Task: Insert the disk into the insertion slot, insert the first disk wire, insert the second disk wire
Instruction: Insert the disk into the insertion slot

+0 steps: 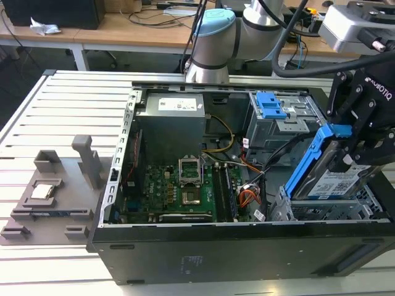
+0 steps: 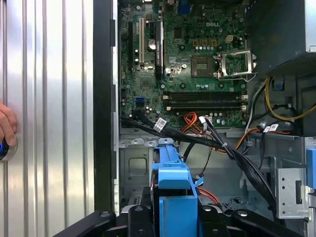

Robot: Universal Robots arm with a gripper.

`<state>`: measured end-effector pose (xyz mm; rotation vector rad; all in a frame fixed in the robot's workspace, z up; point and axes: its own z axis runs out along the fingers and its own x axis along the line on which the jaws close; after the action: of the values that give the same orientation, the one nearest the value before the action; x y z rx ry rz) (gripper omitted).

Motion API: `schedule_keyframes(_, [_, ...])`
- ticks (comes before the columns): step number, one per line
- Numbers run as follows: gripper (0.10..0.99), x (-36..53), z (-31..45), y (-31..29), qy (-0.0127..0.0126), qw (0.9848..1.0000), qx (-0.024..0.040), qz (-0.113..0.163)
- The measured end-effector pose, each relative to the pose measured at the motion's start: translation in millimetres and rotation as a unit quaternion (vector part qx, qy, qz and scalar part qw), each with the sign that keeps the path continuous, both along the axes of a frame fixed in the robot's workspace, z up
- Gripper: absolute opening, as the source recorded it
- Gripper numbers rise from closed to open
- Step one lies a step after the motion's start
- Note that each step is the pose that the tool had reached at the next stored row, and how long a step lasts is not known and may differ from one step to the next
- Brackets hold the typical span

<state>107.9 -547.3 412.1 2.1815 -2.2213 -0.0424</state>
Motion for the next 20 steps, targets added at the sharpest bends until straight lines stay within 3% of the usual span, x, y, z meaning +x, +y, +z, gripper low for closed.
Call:
schedule_keyframes(16, [0.361, 0.0, -16.6, 0.0, 0.0, 1.0, 0.0, 0.0])
schedule_keyframes(20, [0.361, 0.0, -16.7, 0.0, 0.0, 1.0, -0.0002, 0.0])
